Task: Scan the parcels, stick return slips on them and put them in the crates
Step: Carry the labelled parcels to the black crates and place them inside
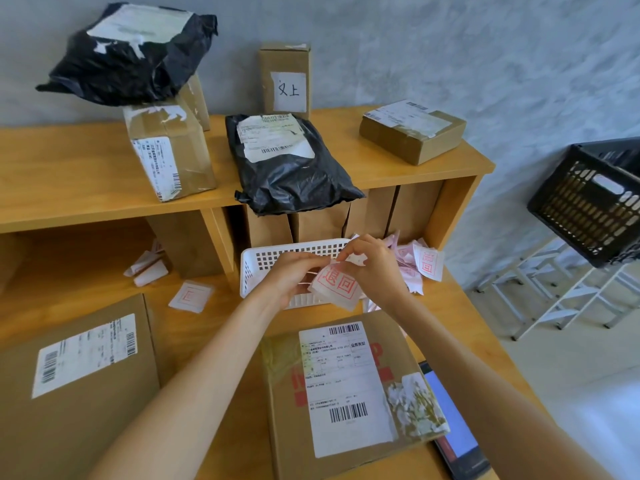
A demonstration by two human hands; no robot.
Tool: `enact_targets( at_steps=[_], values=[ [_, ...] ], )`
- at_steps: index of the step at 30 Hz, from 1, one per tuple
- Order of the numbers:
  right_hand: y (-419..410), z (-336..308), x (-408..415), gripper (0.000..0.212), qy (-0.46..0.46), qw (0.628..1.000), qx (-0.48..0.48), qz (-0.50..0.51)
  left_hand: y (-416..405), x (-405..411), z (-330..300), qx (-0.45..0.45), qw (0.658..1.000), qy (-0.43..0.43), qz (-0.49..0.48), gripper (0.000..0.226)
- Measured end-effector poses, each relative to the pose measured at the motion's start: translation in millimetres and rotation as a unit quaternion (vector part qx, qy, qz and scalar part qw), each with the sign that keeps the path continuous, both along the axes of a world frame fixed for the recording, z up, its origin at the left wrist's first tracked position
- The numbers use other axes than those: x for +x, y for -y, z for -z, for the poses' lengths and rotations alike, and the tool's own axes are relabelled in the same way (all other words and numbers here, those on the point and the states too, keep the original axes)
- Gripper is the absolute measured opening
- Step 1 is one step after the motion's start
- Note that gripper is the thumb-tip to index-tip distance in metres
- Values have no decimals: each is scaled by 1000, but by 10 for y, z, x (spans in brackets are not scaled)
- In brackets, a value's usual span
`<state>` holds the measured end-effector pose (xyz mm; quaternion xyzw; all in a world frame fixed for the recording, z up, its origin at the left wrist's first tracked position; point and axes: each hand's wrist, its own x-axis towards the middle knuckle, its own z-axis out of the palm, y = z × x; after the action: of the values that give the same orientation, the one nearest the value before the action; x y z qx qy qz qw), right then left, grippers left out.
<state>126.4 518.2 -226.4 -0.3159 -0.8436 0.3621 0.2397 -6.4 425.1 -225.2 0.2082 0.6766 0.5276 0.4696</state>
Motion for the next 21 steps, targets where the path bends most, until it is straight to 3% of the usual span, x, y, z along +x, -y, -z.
enact_targets(
  at_steps=[4,6,9,15,19,21],
  values=[
    [-49,-13,62,8,-18,1000,-22,7,-36,-126,71,-5,996,-5,-91,5],
    [-73,-42,108,19,-27,999,-43,8,-52,-285,175,-19,987,-26,-158,5],
    [-111,-89,175,28,-19,997,-72,10,-32,-548,362,-50,967,-91,-232,21],
    [-146,-158,201,25,20,996,-91,-18,76,-665,490,-127,935,-276,-181,25],
    [-122,-145,120,20,37,989,-139,-29,85,-570,395,-80,911,-375,-151,28],
    [-77,-163,73,25,43,987,-147,-43,96,-485,281,-35,928,-348,-129,21]
  ],
)
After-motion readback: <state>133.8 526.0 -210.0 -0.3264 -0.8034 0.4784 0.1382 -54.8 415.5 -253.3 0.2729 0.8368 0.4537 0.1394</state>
